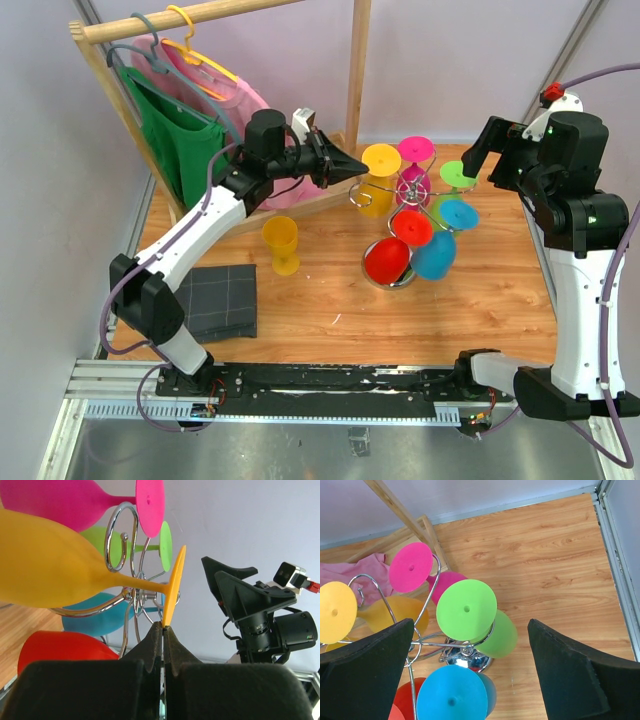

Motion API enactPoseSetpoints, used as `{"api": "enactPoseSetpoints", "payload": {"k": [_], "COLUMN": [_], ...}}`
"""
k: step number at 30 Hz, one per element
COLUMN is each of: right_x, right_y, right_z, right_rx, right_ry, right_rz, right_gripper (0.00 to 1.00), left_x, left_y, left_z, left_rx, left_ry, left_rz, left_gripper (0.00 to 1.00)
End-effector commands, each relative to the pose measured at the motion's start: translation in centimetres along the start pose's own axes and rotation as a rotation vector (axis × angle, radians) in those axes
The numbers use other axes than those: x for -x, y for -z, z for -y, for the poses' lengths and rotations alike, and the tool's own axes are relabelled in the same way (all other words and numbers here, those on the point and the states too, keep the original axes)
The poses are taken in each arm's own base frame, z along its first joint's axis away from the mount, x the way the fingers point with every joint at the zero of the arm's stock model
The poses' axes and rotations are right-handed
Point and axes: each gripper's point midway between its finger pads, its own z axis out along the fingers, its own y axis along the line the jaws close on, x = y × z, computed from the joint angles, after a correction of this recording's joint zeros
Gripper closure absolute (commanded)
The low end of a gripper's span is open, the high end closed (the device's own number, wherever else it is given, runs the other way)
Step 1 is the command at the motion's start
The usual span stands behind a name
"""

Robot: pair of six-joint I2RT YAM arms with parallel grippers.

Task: Take the wine glass off the wine glass rack
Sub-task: Pick up the wine glass from the wine rack.

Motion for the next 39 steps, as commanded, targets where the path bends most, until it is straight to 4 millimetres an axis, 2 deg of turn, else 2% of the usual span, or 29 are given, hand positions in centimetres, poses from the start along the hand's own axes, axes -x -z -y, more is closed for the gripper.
{"api": "enactPoseSetpoints", "payload": {"k": [1, 34, 39], "right_x": [0.5, 0.6, 0.4], "right_y": [0.4, -0.1, -0.2], "right_z": [0.6, 0.3, 0.3], "right_rx": [-0.019, -0.007, -0.009], "right_ry": [-0.005, -0.003, -0.003], "right_rz": [0.019, 0.011, 0.009], "right_gripper": [0.01, 0.01, 0.01], "left_x": [-1.6, -2.0, -1.4], "left_y": [1.4, 4.1, 4.5], "left_z": [1.6, 3.1, 3.4], "left_rx": [-0.049, -0.062, -0.064], "left_ry": [-0.052, -0.169, -0.219], "left_rz": [-0.025, 0.059, 0.101], "left_gripper": [1.0, 1.0, 1.0]}}
